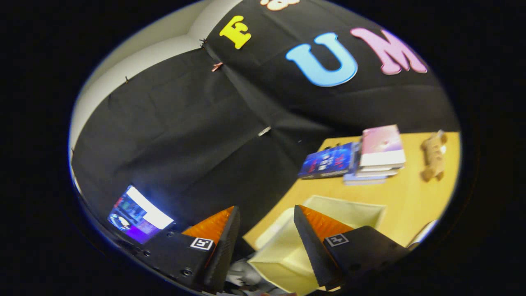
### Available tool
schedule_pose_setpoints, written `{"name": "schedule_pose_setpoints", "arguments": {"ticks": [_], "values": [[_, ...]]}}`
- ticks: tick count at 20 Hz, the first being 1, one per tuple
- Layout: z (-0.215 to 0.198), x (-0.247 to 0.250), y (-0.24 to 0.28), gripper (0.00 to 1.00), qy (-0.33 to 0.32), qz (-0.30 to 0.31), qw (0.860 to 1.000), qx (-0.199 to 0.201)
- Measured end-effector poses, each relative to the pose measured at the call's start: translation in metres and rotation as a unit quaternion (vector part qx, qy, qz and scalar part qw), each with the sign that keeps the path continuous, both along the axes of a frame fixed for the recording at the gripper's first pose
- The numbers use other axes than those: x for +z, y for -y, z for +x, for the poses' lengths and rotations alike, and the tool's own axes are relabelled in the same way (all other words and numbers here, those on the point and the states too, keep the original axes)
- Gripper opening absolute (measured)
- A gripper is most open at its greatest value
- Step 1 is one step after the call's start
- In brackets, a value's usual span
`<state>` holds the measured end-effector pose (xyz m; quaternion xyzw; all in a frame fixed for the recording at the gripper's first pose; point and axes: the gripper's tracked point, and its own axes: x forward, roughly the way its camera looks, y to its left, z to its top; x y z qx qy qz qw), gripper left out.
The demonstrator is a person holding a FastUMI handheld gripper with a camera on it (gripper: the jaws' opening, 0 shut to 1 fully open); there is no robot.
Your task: Open the storage box then place both shoes into the box .Put the left shoe in first, then the right shoe, with the right side of both shoes facing outward in a uniform manner.
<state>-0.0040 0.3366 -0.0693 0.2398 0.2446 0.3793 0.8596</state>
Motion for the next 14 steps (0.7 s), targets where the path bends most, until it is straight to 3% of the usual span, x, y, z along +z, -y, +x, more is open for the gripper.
{"name": "schedule_pose_setpoints", "arguments": {"ticks": [4, 8, 11, 14], "values": [[-0.013, -0.05, 0.104, 0.83, 0.01, -0.12, 0.989, -0.091], [-0.031, -0.126, 0.205, 0.83, -0.028, -0.246, 0.952, -0.178], [-0.061, -0.188, 0.248, 0.83, -0.085, -0.299, 0.929, -0.2], [-0.08, -0.24, 0.266, 0.81, -0.123, -0.336, 0.913, -0.196]]}}
